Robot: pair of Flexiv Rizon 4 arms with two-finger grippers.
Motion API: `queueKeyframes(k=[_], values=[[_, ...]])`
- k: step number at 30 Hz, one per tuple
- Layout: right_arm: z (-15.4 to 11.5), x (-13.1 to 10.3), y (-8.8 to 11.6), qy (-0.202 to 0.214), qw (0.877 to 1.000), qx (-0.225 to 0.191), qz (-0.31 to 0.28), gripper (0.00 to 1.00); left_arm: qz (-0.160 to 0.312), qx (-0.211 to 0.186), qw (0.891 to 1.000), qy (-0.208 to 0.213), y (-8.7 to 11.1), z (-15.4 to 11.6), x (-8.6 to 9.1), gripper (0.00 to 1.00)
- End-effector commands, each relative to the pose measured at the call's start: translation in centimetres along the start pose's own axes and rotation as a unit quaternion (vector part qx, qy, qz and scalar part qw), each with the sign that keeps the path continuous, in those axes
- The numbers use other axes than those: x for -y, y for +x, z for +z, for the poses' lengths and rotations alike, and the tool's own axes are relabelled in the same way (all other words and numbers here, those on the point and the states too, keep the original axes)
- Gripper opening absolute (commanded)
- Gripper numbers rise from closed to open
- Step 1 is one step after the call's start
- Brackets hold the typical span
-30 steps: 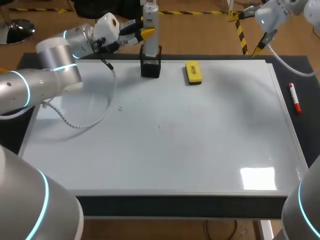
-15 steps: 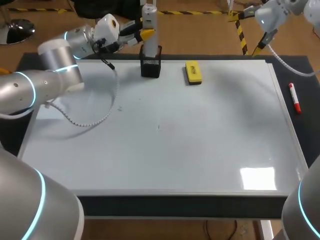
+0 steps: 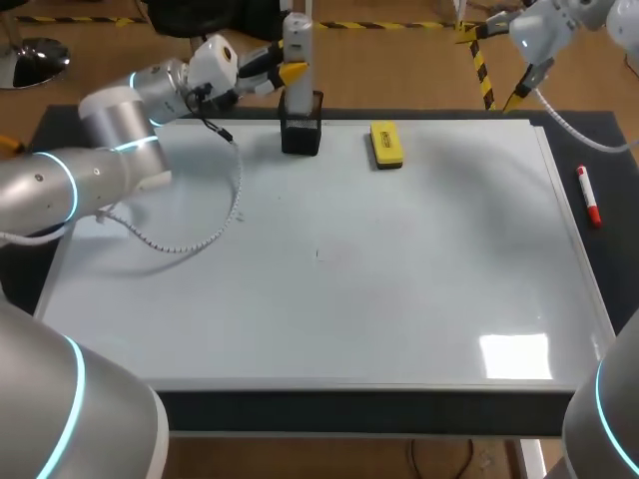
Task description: Pick up the inspection probe, press it on each red-marked spot on the whiteboard one by one, put down the probe, pick up the eraser, and wipe off all the red marks.
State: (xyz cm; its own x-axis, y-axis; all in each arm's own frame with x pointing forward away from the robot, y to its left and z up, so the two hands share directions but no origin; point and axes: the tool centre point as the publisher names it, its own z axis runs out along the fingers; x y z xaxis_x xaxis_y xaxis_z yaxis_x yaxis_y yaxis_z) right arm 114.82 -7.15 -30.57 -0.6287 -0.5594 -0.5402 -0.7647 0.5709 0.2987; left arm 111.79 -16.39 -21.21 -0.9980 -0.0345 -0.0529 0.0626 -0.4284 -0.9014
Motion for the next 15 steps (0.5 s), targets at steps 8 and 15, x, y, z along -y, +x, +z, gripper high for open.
queueKeyframes(k=[8, 15], values=[[-0.07, 0.06, -0.07, 0.000, 1.000, -0.003, -0.001, 1.00, -0.005, 0.006, 1.000, 0.007, 0.41, -0.22, -0.42, 0.00], [-0.07, 0.06, -0.07, 0.000, 1.000, -0.003, -0.001, 1.00, -0.004, 0.009, 1.000, 0.008, 0.87, -0.30, -0.85, 0.00]])
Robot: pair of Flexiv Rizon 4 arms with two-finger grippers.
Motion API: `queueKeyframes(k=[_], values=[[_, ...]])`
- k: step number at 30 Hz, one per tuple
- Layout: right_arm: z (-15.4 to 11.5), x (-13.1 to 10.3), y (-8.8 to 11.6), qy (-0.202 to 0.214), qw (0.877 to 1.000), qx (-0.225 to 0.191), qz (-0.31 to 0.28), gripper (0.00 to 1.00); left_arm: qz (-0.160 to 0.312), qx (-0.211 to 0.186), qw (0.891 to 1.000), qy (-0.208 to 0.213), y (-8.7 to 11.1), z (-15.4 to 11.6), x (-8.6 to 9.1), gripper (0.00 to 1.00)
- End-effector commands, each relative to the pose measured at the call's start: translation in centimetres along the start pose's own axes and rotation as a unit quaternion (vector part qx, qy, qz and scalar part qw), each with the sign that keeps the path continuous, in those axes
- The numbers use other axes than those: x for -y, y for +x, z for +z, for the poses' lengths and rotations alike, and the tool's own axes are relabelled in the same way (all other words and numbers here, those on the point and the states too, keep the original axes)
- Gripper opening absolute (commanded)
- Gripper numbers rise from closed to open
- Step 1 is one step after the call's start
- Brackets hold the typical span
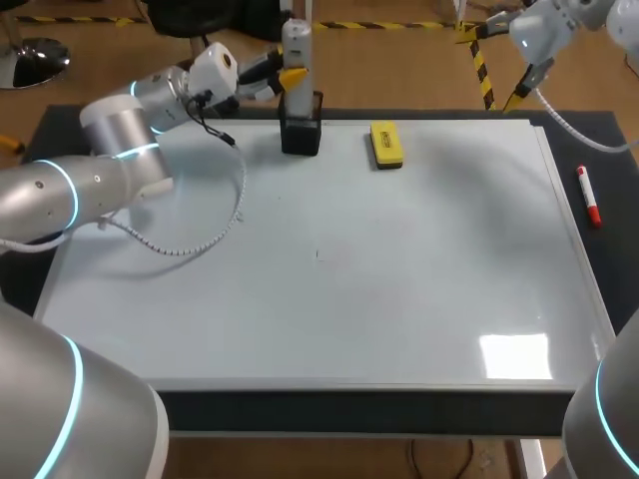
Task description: Pick up the inspection probe, press it on each red-marked spot on the whiteboard one by one, put down the probe, pick up the eraser, and wipe off all the red marks.
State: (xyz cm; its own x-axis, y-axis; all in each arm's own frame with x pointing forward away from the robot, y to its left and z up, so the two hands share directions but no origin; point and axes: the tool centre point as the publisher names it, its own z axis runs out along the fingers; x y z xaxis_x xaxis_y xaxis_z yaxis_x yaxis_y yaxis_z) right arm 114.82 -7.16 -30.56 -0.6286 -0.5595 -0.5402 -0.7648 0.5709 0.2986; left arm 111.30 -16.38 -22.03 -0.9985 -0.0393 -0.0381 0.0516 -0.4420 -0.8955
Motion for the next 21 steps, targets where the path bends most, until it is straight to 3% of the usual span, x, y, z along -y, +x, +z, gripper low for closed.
queueKeyframes(k=[1, 21], values=[[-0.1, 0.1, -0.1, 0.000, 1.000, -0.003, -0.001, 1.00, 0.002, 0.004, 1.000, -0.001, 0.4, 0.1, -0.2, 0.00], [-0.1, 0.1, -0.1, 0.000, 1.000, -0.003, -0.001, 1.00, 0.025, 0.014, 1.000, -0.004, 1.6, -0.6, -1.4, 0.00]])
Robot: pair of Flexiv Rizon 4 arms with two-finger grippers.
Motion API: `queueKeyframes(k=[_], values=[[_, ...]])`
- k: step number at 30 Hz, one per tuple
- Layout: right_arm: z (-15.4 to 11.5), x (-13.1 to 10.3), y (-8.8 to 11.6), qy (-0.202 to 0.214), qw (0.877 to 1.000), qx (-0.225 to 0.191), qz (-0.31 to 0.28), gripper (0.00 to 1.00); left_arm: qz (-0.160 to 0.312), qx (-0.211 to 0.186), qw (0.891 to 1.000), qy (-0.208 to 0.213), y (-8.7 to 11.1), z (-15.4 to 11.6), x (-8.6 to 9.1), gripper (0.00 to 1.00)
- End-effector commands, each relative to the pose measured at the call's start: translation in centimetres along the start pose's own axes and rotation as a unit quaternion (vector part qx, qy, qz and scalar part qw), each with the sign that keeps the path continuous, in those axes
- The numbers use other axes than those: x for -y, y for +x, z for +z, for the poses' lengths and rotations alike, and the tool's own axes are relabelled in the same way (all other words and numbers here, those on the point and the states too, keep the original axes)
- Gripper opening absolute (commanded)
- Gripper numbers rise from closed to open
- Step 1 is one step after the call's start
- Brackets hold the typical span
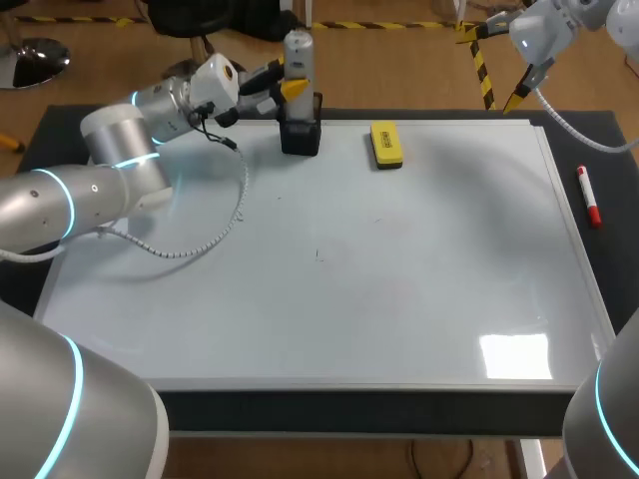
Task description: Pick up the inspection probe, press it on each red-marked spot on the whiteboard one by one, put down the probe, pick up the eraser, and wipe off all the red marks.
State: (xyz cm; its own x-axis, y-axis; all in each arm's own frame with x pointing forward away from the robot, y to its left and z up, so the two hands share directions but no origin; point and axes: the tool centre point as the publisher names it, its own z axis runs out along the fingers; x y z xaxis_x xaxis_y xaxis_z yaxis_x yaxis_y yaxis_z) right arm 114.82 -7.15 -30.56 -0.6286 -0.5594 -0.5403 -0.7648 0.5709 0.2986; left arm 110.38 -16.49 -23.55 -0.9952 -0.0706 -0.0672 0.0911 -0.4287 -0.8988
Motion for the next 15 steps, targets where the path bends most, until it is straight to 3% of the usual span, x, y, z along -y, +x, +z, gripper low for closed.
queueKeyframes(k=[1, 15], values=[[-0.07, 0.07, -0.07, 0.000, 1.000, -0.003, -0.001, 1.00, 0.008, 0.005, 1.000, 0.005, 0.71, -0.08, -0.09, 0.00], [-0.07, 0.07, -0.07, 0.000, 1.000, -0.003, -0.001, 1.00, 0.016, -0.007, 1.000, 0.001, 0.91, 0.12, -0.27, 0.00]])
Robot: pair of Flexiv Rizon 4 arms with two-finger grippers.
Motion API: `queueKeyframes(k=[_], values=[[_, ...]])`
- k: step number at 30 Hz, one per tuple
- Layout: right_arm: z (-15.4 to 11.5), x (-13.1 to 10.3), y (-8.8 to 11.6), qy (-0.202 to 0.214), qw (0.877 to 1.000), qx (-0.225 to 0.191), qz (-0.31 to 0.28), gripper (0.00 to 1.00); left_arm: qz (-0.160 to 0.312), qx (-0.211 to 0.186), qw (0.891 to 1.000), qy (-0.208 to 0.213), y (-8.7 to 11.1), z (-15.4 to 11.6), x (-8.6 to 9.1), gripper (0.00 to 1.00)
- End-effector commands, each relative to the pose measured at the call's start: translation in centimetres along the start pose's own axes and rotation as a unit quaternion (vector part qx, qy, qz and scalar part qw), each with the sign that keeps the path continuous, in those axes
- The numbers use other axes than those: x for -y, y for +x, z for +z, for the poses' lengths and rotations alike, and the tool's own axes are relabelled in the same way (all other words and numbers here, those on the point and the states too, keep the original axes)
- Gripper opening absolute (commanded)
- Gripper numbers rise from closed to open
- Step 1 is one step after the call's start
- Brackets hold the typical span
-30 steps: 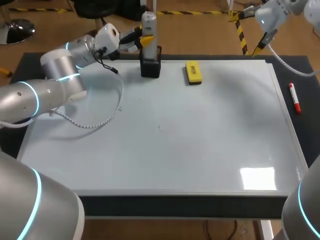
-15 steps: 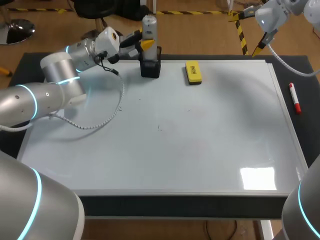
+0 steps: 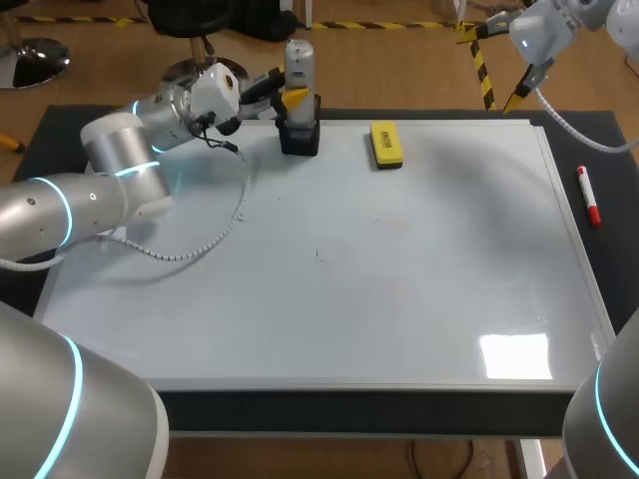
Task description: Pick up the inspection probe, press it on each red-marked spot on the whiteboard one by one, put down the probe, pick up the eraser, and wipe off all the red marks.
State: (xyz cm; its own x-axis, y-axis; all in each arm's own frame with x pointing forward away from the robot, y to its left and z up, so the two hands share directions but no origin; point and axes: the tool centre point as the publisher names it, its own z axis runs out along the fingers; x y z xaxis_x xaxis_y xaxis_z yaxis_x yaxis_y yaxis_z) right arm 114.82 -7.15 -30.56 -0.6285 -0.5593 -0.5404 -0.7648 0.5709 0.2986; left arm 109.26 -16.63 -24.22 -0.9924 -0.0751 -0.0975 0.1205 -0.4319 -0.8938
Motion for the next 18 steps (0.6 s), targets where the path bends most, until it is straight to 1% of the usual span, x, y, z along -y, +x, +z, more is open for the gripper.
queueKeyframes(k=[1, 9, 18], values=[[-0.07, 0.07, -0.07, 0.000, 1.000, -0.003, -0.001, 1.00, 0.002, -0.003, 1.000, -0.003, -0.34, 0.35, 0.33, 0.00], [-0.07, 0.07, -0.07, 0.000, 1.000, -0.003, -0.001, 1.00, 0.001, -0.004, 1.000, -0.008, -0.78, 0.60, 0.75, 0.00], [-0.07, 0.07, -0.07, 0.000, 1.000, -0.003, -0.001, 1.00, 0.003, -0.011, 1.000, -0.007, -0.87, 0.58, 0.75, 0.00]])
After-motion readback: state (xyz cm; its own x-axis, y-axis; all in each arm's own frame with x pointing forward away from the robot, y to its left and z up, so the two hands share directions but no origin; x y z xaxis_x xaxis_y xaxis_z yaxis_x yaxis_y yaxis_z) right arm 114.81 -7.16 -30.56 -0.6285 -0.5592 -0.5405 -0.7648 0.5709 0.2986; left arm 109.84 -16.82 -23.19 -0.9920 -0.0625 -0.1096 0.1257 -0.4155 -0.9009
